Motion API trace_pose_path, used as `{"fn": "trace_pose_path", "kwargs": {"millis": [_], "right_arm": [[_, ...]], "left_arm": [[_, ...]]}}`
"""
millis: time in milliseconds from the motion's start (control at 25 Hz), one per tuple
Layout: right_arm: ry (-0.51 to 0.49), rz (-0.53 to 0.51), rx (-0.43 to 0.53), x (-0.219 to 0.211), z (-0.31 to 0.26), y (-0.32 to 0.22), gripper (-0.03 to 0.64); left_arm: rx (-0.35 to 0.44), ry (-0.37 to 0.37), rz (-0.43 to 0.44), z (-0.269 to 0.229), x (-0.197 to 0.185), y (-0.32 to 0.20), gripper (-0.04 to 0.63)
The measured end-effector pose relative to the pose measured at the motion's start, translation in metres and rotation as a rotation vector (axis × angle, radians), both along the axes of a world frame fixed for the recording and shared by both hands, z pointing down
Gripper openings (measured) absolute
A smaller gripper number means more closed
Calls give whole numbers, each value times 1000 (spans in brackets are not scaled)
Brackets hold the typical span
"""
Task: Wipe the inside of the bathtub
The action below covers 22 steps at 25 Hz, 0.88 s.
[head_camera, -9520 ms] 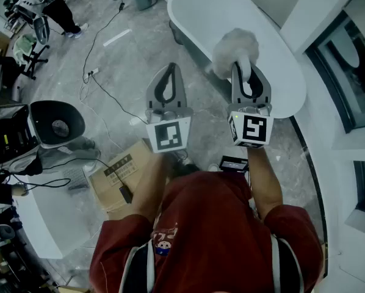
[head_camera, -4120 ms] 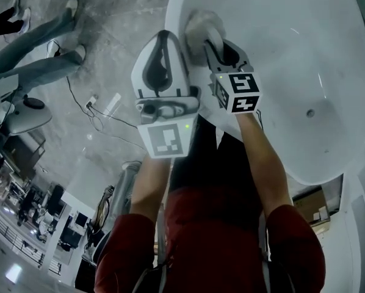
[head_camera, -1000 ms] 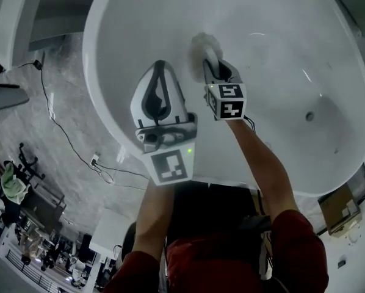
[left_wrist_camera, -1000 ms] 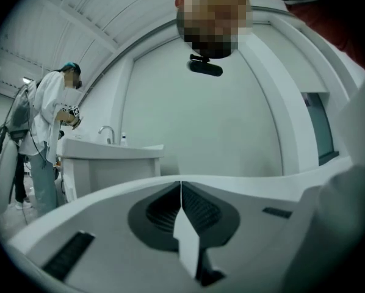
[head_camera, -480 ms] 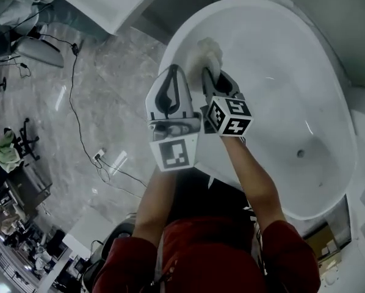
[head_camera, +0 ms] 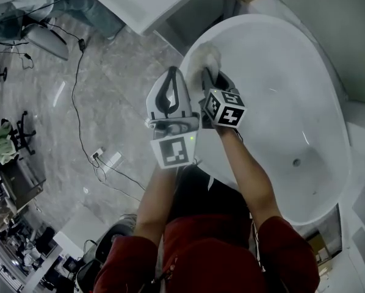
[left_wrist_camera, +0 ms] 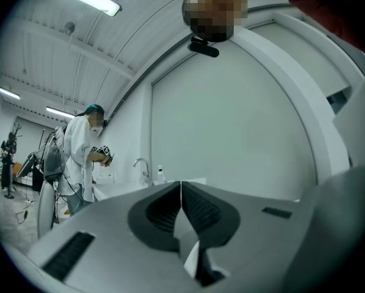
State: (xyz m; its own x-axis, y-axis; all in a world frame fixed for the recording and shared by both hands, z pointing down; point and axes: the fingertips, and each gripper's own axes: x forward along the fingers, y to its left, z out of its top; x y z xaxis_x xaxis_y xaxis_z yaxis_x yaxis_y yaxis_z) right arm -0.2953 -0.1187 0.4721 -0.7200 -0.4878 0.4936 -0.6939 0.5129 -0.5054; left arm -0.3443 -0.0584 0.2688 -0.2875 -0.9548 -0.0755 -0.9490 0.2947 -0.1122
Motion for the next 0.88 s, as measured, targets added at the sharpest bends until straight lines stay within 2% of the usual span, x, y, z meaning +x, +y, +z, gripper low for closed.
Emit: {"fn": "trace_pose_path", "kwargs": {"millis": [320,880], "right_arm": [[6,22,-7,5,17,-11,94],[42,113,-66,46,113,-41,94]], "left_arm": [[-25,24,10,19,-3,-4,17],[-85,46,100,87,44,-41,17]]}}
